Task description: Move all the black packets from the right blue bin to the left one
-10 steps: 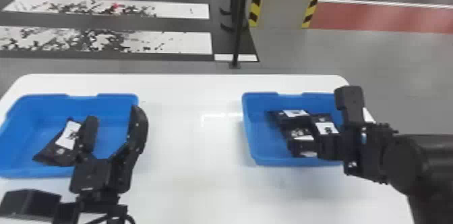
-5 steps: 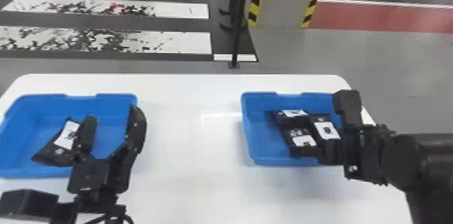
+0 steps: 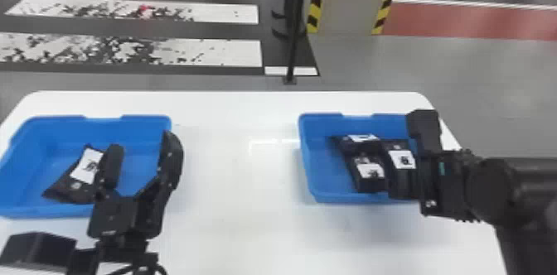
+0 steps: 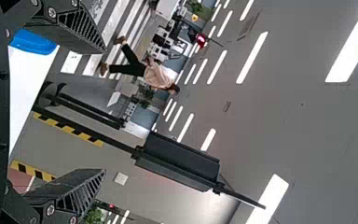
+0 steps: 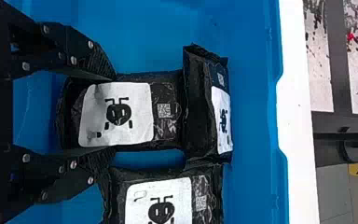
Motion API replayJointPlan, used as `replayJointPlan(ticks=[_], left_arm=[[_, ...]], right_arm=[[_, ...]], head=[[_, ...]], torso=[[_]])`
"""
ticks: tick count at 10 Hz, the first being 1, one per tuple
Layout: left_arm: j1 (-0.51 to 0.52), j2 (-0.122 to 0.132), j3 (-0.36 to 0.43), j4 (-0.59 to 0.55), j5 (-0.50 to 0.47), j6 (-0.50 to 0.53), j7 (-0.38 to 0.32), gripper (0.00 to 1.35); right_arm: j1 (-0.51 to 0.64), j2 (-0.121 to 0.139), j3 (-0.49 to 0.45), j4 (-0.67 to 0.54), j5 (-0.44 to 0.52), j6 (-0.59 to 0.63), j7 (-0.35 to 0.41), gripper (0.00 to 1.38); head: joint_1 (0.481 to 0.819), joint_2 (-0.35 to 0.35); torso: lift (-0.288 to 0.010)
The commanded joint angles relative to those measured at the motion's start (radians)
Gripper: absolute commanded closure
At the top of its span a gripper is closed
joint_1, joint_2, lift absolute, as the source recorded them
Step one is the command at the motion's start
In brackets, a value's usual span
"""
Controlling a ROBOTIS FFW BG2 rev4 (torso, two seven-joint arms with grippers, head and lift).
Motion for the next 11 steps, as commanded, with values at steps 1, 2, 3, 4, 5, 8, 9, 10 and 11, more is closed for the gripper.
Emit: replayJointPlan(ticks=[1, 2, 3, 4, 5, 8, 9, 10, 11], left_arm=[[0.002, 0.000, 0.002, 0.000, 0.007, 0.004, -0.001, 0.15], [0.002, 0.000, 0.002, 0.000, 0.007, 0.006, -0.004, 0.15], [0.005, 0.000, 0.000, 0.000, 0.009, 0.006, -0.004, 0.15], [0.005, 0.000, 0.004, 0.000, 0.009, 0.004, -0.004, 0.15], [0.005, -0.002, 0.002, 0.000, 0.011, 0.004, -0.004, 0.15], [0.002, 0.000, -0.006, 0.000, 0.005, -0.033, -0.004, 0.15], [-0.003, 0.000, -0.014, -0.002, -0.003, -0.060, -0.004, 0.15], [-0.010, 0.001, -0.020, -0.002, -0.021, -0.065, -0.004, 0.15], [-0.017, 0.005, -0.038, -0.002, -0.021, -0.072, -0.004, 0.15]], right_arm=[[0.008, -0.001, 0.002, 0.004, -0.024, -0.037, 0.004, 1.05], [0.030, 0.002, 0.002, 0.004, -0.066, -0.101, 0.004, 1.16], [0.054, 0.002, 0.002, -0.016, -0.084, -0.147, 0.004, 1.16], [0.079, 0.002, 0.000, -0.050, -0.115, -0.174, 0.008, 1.16], [0.103, 0.002, -0.010, -0.087, -0.119, -0.224, 0.028, 1.16], [0.197, 0.002, -0.042, -0.156, -0.153, -0.427, 0.108, 1.16], [0.155, -0.002, -0.048, -0.099, -0.171, -0.447, 0.232, 1.16], [0.128, -0.024, 0.008, -0.090, -0.205, -0.486, 0.303, 1.16], [0.098, -0.033, 0.058, -0.077, -0.235, -0.513, 0.363, 1.16]], head=[[0.695, -0.098], [0.695, -0.092], [0.695, -0.086], [0.695, -0.073], [0.695, -0.060], [0.695, -0.040], [0.695, -0.035], [0.695, -0.015], [0.695, 0.006]], torso=[[-0.168], [-0.168], [-0.168], [-0.168], [-0.168], [-0.168], [-0.168], [-0.168], [-0.168]])
